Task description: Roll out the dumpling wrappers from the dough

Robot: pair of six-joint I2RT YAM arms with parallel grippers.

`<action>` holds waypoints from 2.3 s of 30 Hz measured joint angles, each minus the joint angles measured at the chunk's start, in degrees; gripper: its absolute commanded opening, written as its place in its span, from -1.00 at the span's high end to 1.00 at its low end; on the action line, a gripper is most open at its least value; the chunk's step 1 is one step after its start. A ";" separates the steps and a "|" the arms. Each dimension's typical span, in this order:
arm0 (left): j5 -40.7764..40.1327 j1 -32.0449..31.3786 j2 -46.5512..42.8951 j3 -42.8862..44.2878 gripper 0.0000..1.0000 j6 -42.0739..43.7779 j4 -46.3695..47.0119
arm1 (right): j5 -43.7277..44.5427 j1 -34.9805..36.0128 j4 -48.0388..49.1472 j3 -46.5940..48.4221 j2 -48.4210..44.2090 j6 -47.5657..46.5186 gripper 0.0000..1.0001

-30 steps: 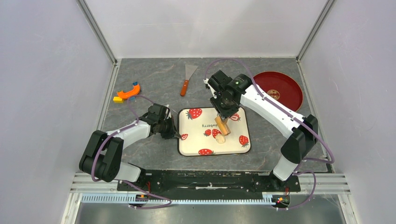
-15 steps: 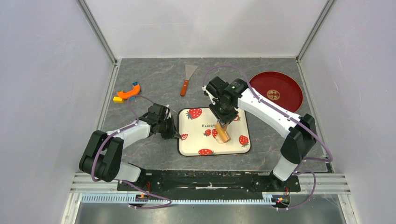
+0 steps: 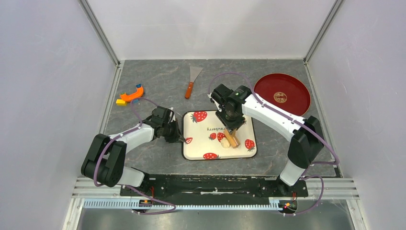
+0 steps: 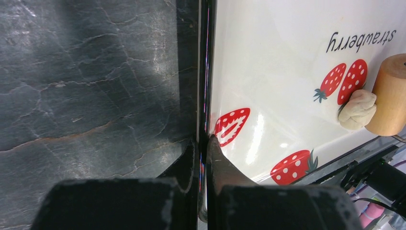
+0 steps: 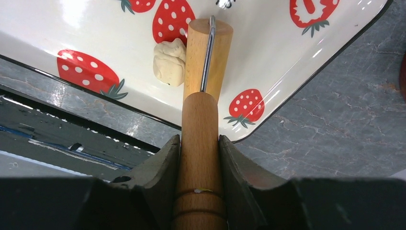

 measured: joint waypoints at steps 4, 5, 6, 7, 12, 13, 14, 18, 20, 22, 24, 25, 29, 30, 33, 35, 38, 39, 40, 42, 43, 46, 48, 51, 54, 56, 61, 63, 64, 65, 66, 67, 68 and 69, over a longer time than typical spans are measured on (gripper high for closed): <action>-0.11 0.11 0.00 0.00 0.96 0.09 -0.07 | 0.09 0.17 0.17 0.00 0.00 0.17 1.00; -0.11 0.11 -0.02 0.00 0.96 0.09 -0.07 | 0.28 0.24 0.15 0.07 0.00 0.24 1.00; -0.11 0.11 -0.02 0.00 0.96 0.09 -0.07 | 0.48 0.33 -0.17 0.48 0.02 0.33 1.00; -0.11 0.11 -0.02 0.00 0.96 0.09 -0.07 | 0.74 0.42 -0.46 1.05 0.02 0.48 1.00; -0.13 0.09 -0.02 0.00 0.96 0.11 -0.07 | 1.55 0.76 -1.60 6.91 0.02 1.11 1.00; -0.13 0.11 -0.02 0.00 0.96 0.11 -0.07 | 1.53 0.76 -1.64 7.96 0.02 1.16 1.00; -0.13 0.09 -0.04 0.00 0.96 0.11 -0.07 | 1.51 0.79 -1.64 8.57 0.02 1.20 1.00; -0.15 0.09 -0.04 0.00 0.96 0.13 -0.07 | 1.03 0.79 -1.68 8.66 0.02 1.36 1.00; -0.15 0.09 -0.04 0.00 0.96 0.20 -0.07 | 0.33 0.81 -1.20 7.32 0.00 1.38 1.00; -0.15 0.09 -0.07 0.00 0.96 0.28 -0.07 | -0.76 0.81 -0.44 5.22 0.00 1.49 1.00; -0.15 0.09 -0.07 0.00 0.96 0.31 -0.07 | -1.57 0.81 -0.20 3.56 0.00 1.51 1.00; -0.17 0.09 -0.07 0.00 0.96 0.31 -0.07 | -1.40 0.81 -0.22 3.32 0.00 1.44 1.00; -0.17 0.09 -0.07 0.00 0.96 0.33 -0.04 | -0.90 0.68 0.44 2.45 0.00 1.36 1.00; -0.20 0.09 -0.07 0.00 0.96 0.33 -0.04 | -0.70 0.68 0.74 2.01 -0.07 1.27 1.00; -0.20 0.09 -0.07 0.00 0.96 0.33 -0.04 | -0.11 0.52 1.55 -0.09 -0.26 1.01 1.00; -0.26 0.09 -0.07 0.00 0.96 0.35 -0.07 | -0.09 0.37 2.19 -1.11 -0.26 1.03 1.00; -0.55 0.11 -0.26 0.00 0.96 0.52 -0.24 | -0.46 0.44 2.21 -1.03 -0.26 1.07 1.00; -0.59 0.11 -0.28 0.00 0.96 0.55 -0.26 | -0.50 0.48 2.05 -0.70 -0.26 1.11 1.00; -0.61 0.11 -0.28 0.00 0.96 0.55 -0.26 | -0.66 0.48 1.75 -0.20 -0.26 1.16 1.00; -0.63 0.11 -0.28 0.00 0.96 0.55 -0.26 | -0.87 0.57 0.55 1.81 -0.24 1.42 1.00; -0.63 0.11 -0.28 0.00 0.96 0.57 -0.26 | -0.94 0.66 0.11 3.23 -0.24 1.57 1.00; -0.66 0.11 -0.28 0.00 0.96 0.57 -0.26 | -1.36 0.92 -0.68 7.67 -0.24 1.70 1.00; -0.66 0.11 -0.28 0.00 0.96 0.57 -0.26 | -1.81 1.05 -0.66 9.14 -0.26 1.68 1.00; -0.66 0.11 -0.28 0.00 0.96 0.59 -0.26 | -2.45 1.07 -1.09 9.20 -0.20 1.66 1.00; -0.66 0.11 -0.28 0.00 0.96 0.59 -0.26 | -3.08 1.07 -1.14 8.26 -0.20 1.64 1.00; -0.66 0.11 -0.28 0.00 0.96 0.59 -0.26 | -3.76 1.07 -1.07 7.02 -0.20 1.62 1.00; -0.66 0.11 -0.28 0.00 0.96 0.59 -0.28 | -5.07 1.36 -1.07 4.98 -0.17 1.60 1.00; -0.66 0.11 -0.28 0.00 0.96 0.59 -0.28 | -5.25 1.57 -1.01 4.61 -0.17 1.57 1.00; -0.66 0.11 -0.28 0.00 0.96 0.61 -0.26 | -5.27 1.70 -0.83 4.26 -0.17 1.57 1.00; -0.66 0.11 -0.28 0.00 0.96 0.59 -0.28 | -5.27 1.79 -0.63 3.87 -0.17 1.57 1.00; -0.66 0.11 -0.28 0.00 0.96 0.61 -0.26 | -5.29 1.84 -0.37 3.41 -0.17 1.57 1.00; -0.68 0.11 -0.28 0.00 0.96 0.61 -0.26 | -5.31 1.88 -0.17 3.06 -0.17 1.57 1.00; -0.68 0.11 -0.28 0.00 0.96 0.61 -0.28 | -5.31 1.88 -0.02 2.86 -0.22 1.57 1.00; -0.68 0.11 -0.28 0.00 0.96 0.61 -0.26 | -5.29 1.92 0.24 2.71 -0.24 1.57 1.00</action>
